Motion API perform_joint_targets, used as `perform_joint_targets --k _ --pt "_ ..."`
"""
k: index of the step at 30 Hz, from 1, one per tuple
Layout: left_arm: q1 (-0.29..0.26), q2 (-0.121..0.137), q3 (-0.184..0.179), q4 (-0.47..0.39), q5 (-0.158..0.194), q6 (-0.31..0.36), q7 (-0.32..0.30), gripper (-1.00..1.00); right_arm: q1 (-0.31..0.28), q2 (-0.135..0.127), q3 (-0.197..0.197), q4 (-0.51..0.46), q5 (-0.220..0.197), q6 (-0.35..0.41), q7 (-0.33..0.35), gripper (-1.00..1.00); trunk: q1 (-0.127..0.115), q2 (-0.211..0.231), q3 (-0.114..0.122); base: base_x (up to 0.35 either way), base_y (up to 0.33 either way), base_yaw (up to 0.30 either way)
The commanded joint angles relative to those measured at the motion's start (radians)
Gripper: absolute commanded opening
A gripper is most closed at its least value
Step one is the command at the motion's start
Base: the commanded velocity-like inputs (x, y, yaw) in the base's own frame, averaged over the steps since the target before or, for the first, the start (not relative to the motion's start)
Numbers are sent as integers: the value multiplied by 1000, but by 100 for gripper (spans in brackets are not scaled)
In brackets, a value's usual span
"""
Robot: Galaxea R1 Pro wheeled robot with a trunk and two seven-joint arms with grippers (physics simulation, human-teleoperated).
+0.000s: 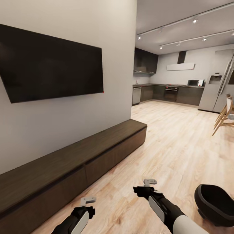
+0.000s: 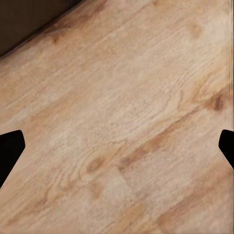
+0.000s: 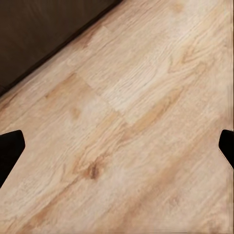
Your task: Place each of the two pumpkins and all three candles from the living room inside a cabinet in the living room (use any cabinet), then make sure every cabinet is closed, and position the cauldron so it is next to a table in the living room.
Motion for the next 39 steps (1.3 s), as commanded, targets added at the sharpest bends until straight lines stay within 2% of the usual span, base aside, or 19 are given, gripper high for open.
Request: perform_joint_targets --k 1,18,25,29,39 --pt "0 1 -5 -2 10 2 9 100 -1 0 6 -1 -7 4 -8 100 0 -1 -2 1 0 -260" --pt "0 1 -6 -2 12 2 9 100 -1 -3 5 0 -13 5 -10 100 0 -1 -11 0 0 -261" --pt "0 0 -6 -2 16 2 9 100 -1 -5 6 0 -87 4 -7 100 0 -1 -15 0 0 -261" --pt "0 0 -5 -2 19 2 8 100 -1 -6 6 0 -100 4 -7 100 0 -1 -17 0 0 -261" --pt "0 -2 -6 -2 18 2 8 100 -1 -6 6 0 -103 3 -7 100 -38 69 7 0 0 -261"
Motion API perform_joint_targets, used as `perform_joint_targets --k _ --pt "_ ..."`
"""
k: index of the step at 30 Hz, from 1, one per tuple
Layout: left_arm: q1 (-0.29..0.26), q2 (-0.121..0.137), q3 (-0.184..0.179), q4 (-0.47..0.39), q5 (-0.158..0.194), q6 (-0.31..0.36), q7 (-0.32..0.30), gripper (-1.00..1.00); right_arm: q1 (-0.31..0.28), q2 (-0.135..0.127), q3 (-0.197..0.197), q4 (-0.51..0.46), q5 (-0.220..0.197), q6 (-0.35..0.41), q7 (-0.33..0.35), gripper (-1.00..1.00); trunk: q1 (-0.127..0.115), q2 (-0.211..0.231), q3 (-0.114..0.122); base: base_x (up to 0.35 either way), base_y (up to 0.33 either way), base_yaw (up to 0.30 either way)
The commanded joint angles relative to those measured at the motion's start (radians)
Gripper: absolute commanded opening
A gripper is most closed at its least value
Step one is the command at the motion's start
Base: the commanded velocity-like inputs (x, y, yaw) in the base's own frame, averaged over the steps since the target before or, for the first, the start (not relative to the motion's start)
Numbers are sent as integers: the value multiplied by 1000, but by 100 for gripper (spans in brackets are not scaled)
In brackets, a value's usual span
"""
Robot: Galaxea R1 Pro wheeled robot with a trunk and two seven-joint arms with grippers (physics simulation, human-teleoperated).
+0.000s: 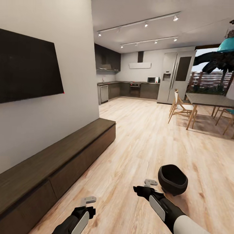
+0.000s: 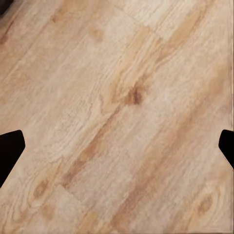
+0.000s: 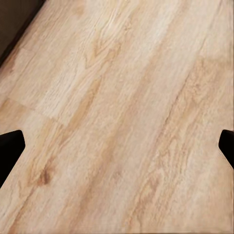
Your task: Place each of the two pumpkins and all three candles from the living room inside a cabinet in the living room (use any cabinet), then make sure every cabinet is closed, and position the cauldron so it is next to a table in the living room.
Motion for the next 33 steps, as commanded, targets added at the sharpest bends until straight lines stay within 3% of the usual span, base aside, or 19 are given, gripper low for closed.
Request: perform_joint_targets --k 1,33 --pt "0 1 -5 -2 10 2 9 100 -1 -1 7 -2 -8 3 -9 100 -4 7 1 0 0 -260" --pt "0 2 -4 -2 16 2 9 100 -1 -1 6 1 -8 3 -9 100 -127 231 76 0 0 -257"
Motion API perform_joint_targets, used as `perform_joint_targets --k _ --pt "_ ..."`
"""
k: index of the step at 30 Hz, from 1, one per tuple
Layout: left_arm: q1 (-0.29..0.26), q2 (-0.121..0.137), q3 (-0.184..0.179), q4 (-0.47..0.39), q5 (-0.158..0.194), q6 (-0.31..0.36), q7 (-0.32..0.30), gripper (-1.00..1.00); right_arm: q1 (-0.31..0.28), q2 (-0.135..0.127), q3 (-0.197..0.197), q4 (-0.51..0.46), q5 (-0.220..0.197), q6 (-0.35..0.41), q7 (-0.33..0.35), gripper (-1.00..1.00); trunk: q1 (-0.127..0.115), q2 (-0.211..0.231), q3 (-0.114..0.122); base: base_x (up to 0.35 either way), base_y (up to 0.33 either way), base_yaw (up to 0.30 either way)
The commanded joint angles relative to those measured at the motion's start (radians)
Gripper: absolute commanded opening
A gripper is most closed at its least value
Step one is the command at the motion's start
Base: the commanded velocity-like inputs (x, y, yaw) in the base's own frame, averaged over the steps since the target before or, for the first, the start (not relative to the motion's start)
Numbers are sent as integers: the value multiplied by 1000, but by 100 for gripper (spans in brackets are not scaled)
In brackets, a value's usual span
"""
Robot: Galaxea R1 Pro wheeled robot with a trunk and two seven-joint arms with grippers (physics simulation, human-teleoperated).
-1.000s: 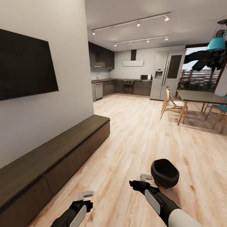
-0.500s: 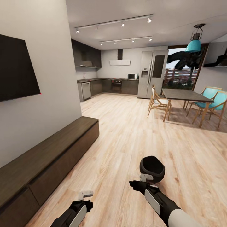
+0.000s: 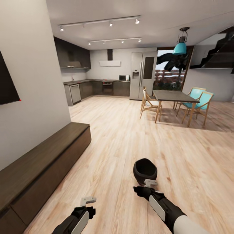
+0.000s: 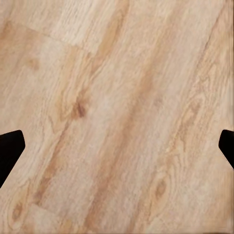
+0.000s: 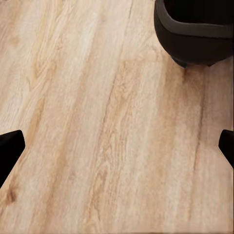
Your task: Place each of the two pumpkins and all three candles from the living room inside a cabinet in the living room (use any cabinet), then make sure every cabinet is closed, and position the cauldron so it is next to a table in the living room.
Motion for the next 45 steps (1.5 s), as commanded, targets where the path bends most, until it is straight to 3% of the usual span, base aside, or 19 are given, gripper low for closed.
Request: perform_joint_targets --k 1,6,17,28,45 --pt "0 1 -5 -2 11 2 9 100 -1 -1 7 -2 -8 3 -9 100 -4 7 1 0 0 -254" --pt "0 1 -4 -2 12 2 8 100 -1 -1 7 -2 -8 3 -9 100 -23 42 13 0 0 -253" --pt "0 2 -5 -2 1 2 8 100 -1 -1 9 -4 -6 3 -10 100 -23 42 1 19 0 -205" --pt "0 4 -4 -1 5 -37 8 100 -1 -1 9 -5 -5 3 -8 100 -23 42 -5 301 51 -111" --pt "0 3 -5 16 1 -40 8 100 -1 -1 11 -3 2 -6 -8 100 -23 42 -24 292 208 -187"
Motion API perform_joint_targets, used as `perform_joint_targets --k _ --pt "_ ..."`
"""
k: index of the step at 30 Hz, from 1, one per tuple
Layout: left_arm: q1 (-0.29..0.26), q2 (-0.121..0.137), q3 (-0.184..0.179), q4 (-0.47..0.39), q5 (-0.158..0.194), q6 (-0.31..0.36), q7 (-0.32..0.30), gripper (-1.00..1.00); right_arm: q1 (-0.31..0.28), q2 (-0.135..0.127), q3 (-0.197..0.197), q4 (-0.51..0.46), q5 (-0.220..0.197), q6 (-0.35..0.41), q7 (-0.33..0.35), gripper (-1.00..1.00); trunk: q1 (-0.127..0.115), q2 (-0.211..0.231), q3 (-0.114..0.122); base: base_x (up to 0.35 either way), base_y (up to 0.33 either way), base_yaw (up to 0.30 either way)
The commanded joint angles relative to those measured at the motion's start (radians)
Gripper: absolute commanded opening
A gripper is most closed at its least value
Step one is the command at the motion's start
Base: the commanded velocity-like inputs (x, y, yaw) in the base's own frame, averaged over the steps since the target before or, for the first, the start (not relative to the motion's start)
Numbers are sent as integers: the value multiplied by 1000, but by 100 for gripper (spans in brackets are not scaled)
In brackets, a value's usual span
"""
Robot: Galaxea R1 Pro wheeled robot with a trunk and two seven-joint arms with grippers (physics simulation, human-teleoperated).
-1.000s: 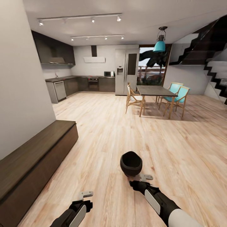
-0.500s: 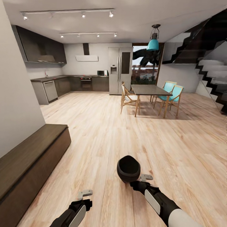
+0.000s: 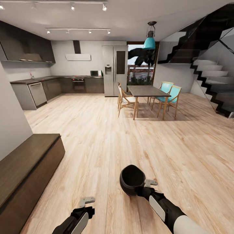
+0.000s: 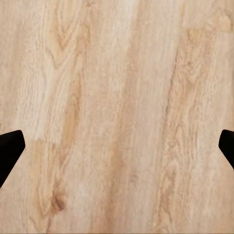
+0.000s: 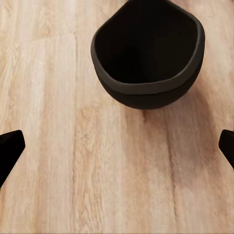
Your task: Place each of the two pumpkins and all three candles from the living room inside a cabinet in the living room (use any cabinet), then make sure every cabinet is closed, and position the cauldron so it is next to a table in the living room.
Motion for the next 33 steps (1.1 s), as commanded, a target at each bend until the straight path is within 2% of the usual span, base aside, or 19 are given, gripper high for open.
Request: perform_joint_targets --k 1,13,22,33 --pt "-1 1 -6 -2 9 2 9 100 -1 -1 7 -1 -6 3 -8 100 0 0 -1 286 171 -44" --pt "-1 2 -6 -2 8 2 9 100 -1 -1 7 8 -12 -2 -9 100 0 0 -2 290 134 -7" --pt "-1 2 -6 -2 8 2 9 100 -1 -1 6 8 -13 -2 -10 100 0 0 -2 270 24 -8" --pt "-1 0 -6 -2 6 2 10 100 -1 -1 5 8 -14 -2 -10 100 0 0 -2 55 0 -240"
